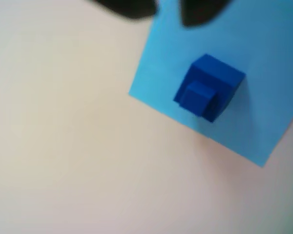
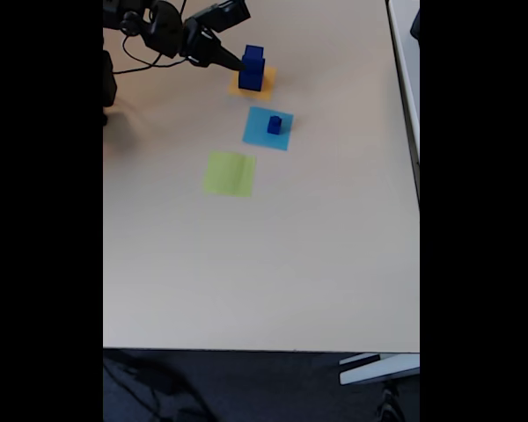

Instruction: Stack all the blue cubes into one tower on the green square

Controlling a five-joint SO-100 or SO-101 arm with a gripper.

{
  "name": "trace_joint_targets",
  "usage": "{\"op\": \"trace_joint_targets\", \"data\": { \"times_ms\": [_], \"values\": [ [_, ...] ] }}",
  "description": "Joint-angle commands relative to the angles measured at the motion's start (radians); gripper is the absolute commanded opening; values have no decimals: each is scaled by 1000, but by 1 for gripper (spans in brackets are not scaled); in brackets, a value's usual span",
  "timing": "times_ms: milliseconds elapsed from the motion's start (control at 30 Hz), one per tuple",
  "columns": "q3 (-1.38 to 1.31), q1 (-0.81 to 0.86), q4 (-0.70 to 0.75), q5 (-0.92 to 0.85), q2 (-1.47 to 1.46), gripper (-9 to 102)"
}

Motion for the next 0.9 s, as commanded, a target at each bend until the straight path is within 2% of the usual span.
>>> {"op": "trace_joint_targets", "data": {
  "times_ms": [0, 233, 433, 633, 867],
  "values": [
    [-135, -25, 20, 52, -69, 0],
    [-353, -40, 196, 146, -284, 0],
    [-459, -43, 265, 224, -439, 0],
    [-598, -35, 275, 216, -589, 11],
    [-715, -37, 337, 250, -684, 13]
  ]
}}
